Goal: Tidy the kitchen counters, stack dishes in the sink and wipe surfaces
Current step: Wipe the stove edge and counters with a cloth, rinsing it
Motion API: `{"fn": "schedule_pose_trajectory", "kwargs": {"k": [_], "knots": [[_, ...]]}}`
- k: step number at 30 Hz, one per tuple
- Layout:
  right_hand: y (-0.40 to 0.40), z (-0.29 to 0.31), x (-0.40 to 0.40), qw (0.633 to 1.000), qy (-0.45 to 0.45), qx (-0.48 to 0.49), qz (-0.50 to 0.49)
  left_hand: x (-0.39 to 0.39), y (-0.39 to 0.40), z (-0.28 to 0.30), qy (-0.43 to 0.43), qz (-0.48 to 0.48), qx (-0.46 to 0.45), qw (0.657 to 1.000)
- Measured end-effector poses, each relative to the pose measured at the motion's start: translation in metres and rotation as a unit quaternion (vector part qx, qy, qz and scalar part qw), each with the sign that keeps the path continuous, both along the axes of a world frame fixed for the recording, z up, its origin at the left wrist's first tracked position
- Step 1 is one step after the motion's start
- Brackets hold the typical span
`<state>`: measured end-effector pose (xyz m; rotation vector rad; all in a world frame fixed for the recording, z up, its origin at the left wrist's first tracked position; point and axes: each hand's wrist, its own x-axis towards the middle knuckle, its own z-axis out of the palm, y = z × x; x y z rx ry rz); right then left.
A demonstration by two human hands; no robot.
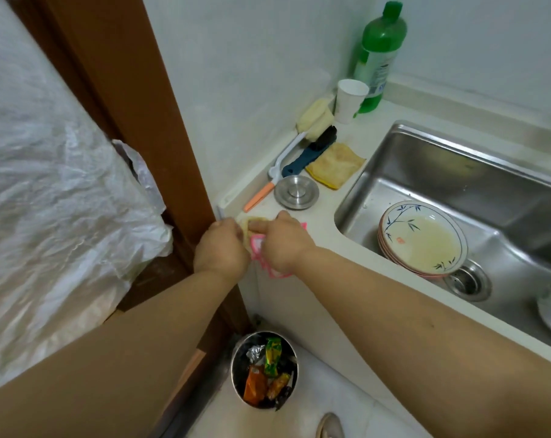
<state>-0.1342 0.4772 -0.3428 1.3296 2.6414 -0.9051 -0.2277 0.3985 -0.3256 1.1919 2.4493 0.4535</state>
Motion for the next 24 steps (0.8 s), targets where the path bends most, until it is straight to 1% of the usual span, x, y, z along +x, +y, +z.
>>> {"fn": "schedule_pose_trajectory", "kwargs": {"k": [3,5,7,8,10,13,15,16,17,19,20,21,22,23,24], "knots": [[-0.002,0.002,0.062,0.999,0.000,-0.022,-0.033,0.006,0.003,0.003,-0.003,-0.009,-0.019,1.000],[-0.003,0.004,0.104,0.995,0.006,0.000,-0.096,0.012,0.007,0.005,0.013,-0.031,-0.033,0.999],[-0.002,0.005,0.131,0.983,-0.023,0.042,-0.179,0.026,0.012,0.008,0.037,-0.070,-0.043,0.996],[-0.001,0.005,0.132,0.976,-0.037,0.055,-0.209,0.033,0.015,0.008,0.048,-0.090,-0.047,0.994],[-0.004,0.007,0.115,0.975,-0.051,0.051,-0.210,0.046,0.020,0.008,0.054,-0.124,-0.055,0.989],[-0.027,-0.002,0.097,0.988,-0.030,0.048,-0.143,0.065,0.023,0.006,0.039,-0.166,-0.054,0.984],[-0.041,-0.007,0.120,0.984,-0.021,0.056,-0.168,0.079,0.026,0.004,0.031,-0.196,-0.054,0.979],[-0.042,-0.009,0.144,0.976,-0.022,0.069,-0.206,0.086,0.029,0.004,0.026,-0.208,-0.054,0.976],[-0.043,-0.012,0.174,0.964,-0.036,0.082,-0.249,0.094,0.031,0.003,0.017,-0.217,-0.054,0.974],[-0.043,-0.015,0.243,0.930,-0.106,0.088,-0.340,0.113,0.033,0.003,0.003,-0.237,-0.048,0.970],[-0.044,-0.015,0.277,0.912,-0.171,0.082,-0.365,0.124,0.034,0.003,0.004,-0.249,-0.045,0.967],[-0.044,-0.015,0.301,0.898,-0.239,0.075,-0.363,0.131,0.033,0.002,0.012,-0.258,-0.044,0.965],[-0.044,-0.017,0.317,0.884,-0.283,0.068,-0.366,0.139,0.033,0.001,0.022,-0.265,-0.044,0.963],[-0.041,-0.020,0.317,0.876,-0.291,0.078,-0.377,0.142,0.032,-0.001,0.032,-0.264,-0.044,0.963],[-0.038,-0.021,0.306,0.875,-0.263,0.097,-0.394,0.146,0.031,-0.003,0.040,-0.265,-0.044,0.962]]}}
